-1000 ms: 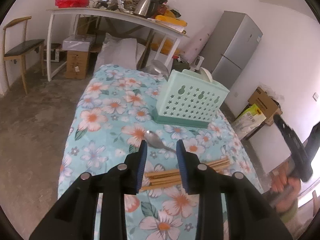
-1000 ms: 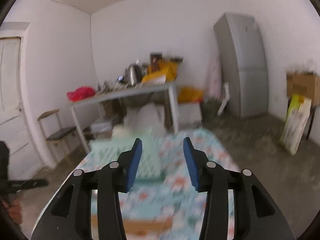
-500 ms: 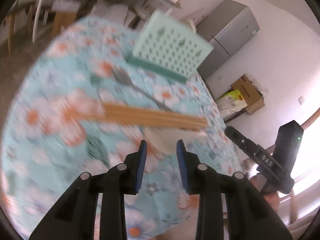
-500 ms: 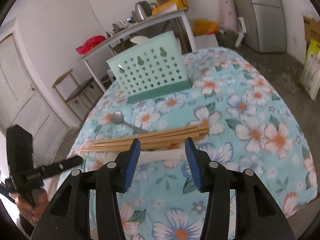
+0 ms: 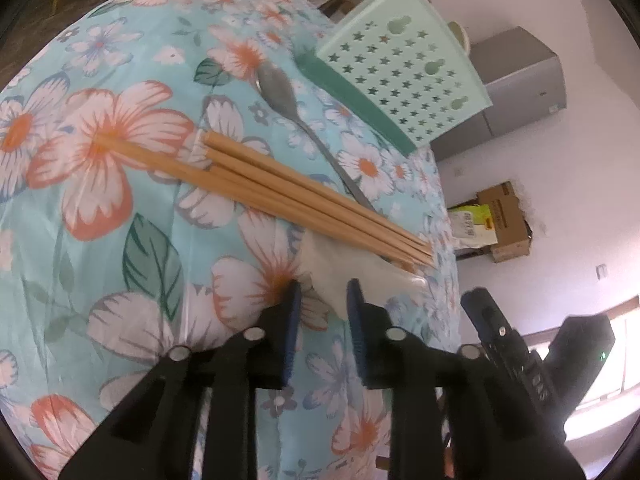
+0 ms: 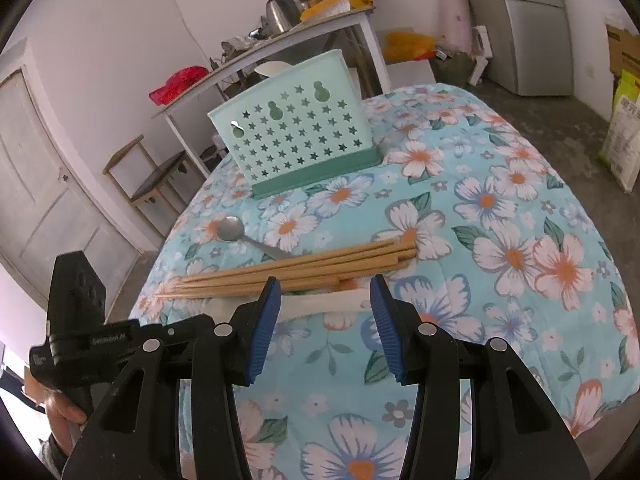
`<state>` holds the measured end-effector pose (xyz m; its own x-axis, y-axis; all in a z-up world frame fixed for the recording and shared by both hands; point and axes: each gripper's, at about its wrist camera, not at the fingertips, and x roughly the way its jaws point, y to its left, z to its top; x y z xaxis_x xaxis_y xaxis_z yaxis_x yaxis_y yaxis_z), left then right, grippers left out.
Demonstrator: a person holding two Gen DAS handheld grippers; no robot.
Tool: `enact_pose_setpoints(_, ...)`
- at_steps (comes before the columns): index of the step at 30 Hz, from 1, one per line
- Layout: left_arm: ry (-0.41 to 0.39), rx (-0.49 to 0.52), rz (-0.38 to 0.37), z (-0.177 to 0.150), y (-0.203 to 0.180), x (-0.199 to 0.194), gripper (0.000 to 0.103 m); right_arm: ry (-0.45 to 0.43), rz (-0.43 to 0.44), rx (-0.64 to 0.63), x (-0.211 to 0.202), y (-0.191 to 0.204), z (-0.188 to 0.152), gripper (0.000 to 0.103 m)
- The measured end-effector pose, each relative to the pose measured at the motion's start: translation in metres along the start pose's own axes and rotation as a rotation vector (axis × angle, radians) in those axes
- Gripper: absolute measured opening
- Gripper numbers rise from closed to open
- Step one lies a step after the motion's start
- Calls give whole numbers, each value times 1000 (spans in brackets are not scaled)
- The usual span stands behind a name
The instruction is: Organize utensils
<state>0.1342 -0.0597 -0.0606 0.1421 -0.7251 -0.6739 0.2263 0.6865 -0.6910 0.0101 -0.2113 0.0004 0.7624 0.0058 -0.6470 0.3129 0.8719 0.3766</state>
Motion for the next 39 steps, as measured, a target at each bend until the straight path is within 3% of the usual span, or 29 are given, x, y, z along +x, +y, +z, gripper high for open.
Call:
enact_pose_setpoints(3, 3, -20, 31, 0, 0, 1, 9, 3, -8, 4, -2, -4, 0, 45)
enact_pose_setpoints(16, -23, 27, 111, -10, 8, -53, 3, -47, -52, -38, -18, -2, 7, 45)
enact_pose_setpoints(23, -179, 106, 183, -22, 9, -101, 2, -21, 18, -170, -3, 30, 31, 45)
enact_pose_setpoints(26, -253, 148, 235, -22, 7, -117, 2, 5, 76, -268, 15, 54, 47, 47)
enact_pose_setpoints(32, -314, 150, 291, -14, 17, -133, 2, 111, 146, -504, 76, 108, 64, 46)
enact_pose_setpoints(35, -313, 128, 291, -10, 27, -131, 2, 195, 154, -597, 116, 131, 64, 35)
enact_pose_setpoints(39, -297, 99, 292, -9, 40, -123, 3, 252, 140, -713, 154, 152, 62, 30)
